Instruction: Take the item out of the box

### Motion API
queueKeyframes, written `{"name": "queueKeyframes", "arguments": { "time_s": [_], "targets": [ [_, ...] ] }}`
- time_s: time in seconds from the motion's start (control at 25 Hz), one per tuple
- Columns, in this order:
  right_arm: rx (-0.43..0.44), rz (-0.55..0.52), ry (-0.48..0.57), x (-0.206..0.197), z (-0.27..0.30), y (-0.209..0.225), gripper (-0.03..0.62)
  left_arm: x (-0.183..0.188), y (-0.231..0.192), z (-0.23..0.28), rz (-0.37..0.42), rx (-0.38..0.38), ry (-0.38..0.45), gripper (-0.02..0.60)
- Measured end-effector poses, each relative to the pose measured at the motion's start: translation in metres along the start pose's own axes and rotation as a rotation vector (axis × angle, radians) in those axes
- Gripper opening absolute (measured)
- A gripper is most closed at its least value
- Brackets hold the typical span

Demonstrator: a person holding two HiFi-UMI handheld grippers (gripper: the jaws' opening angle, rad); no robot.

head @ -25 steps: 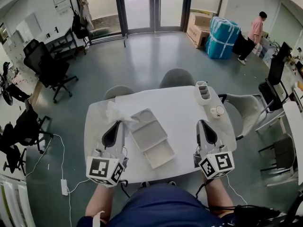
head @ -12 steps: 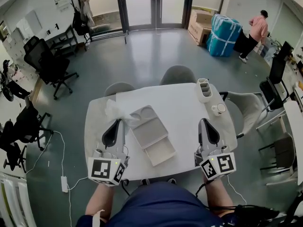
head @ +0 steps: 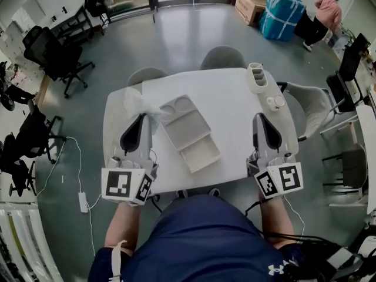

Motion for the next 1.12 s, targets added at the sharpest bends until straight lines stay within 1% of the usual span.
{"name": "queueKeyframes", "arguments": {
  "time_s": [0.12,0.24,0.36,1.12],
  "targets": [
    [-0.005,-0.024,0.014,0.004,0.003,0.001,0.002,0.0,-0.002,0.005,0.006,0.0,0.009,0.005],
    [-0.011,-0.04,0.001,-0.002,0.004,0.0,0.002,-0.008,-0.004,0.005,0.003,0.001,-0.01,0.005],
    [-0.012,-0.036,-0.014,-0.009,0.002,-0.002,0.002,-0.014,-0.004,0.003,-0.006,0.001,-0.029,0.005],
    [0.001,-0.036,-0.015,-0.014,0.001,-0.004,0.002,-0.019,-0.006,0.0,-0.007,0.001,-0.044,0.005]
  ]
}}
Point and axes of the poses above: the fingertips, and each gripper's own axes: z forward along the fingers, y to its right, x out of its top, the point moved 5 cm from there along -z, backward along the fingers, and after that the axes turned 3 degrees about -y, right-handed, at the moved point
